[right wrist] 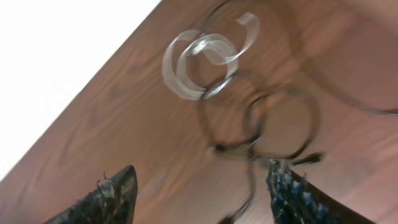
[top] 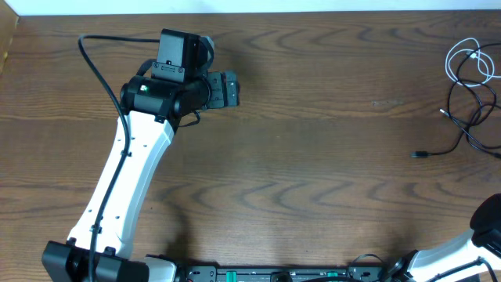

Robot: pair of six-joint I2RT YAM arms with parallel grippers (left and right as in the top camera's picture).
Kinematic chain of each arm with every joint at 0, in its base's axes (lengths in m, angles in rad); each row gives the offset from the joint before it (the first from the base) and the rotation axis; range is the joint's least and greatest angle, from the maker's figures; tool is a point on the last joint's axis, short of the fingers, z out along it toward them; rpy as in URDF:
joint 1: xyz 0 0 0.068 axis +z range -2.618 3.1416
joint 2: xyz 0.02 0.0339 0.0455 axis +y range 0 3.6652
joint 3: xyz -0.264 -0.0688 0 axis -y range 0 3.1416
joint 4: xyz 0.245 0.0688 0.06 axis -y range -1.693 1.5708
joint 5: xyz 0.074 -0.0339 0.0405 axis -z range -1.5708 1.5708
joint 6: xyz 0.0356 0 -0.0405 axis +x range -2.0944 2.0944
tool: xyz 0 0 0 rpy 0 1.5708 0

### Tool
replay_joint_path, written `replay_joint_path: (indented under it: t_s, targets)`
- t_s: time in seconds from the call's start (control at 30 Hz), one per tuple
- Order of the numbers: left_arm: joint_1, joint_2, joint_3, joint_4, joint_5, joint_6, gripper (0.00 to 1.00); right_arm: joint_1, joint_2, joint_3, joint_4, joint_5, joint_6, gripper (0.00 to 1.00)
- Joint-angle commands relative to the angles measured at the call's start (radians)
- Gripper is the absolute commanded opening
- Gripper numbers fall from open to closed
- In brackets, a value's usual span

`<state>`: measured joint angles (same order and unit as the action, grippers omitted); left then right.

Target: Untangle cables

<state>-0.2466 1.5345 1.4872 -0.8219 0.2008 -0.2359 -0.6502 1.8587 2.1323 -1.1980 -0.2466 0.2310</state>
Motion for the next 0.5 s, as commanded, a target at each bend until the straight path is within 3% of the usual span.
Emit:
replay_joint_path:
  t_s: [0.0, 0.47]
  targets:
    - [0.002, -0.019, 0.002, -0.001, -0.003, 0.005, 0.99, 0.060, -0.059, 0.013, -0.054, -0.244, -0.132, 0.66]
    - [0.002, -0.019, 0.002, -0.002, -0.055, 0.006, 0.99, 0.444, -0.246, 0.013, -0.199, -0.151, -0.240, 0.71]
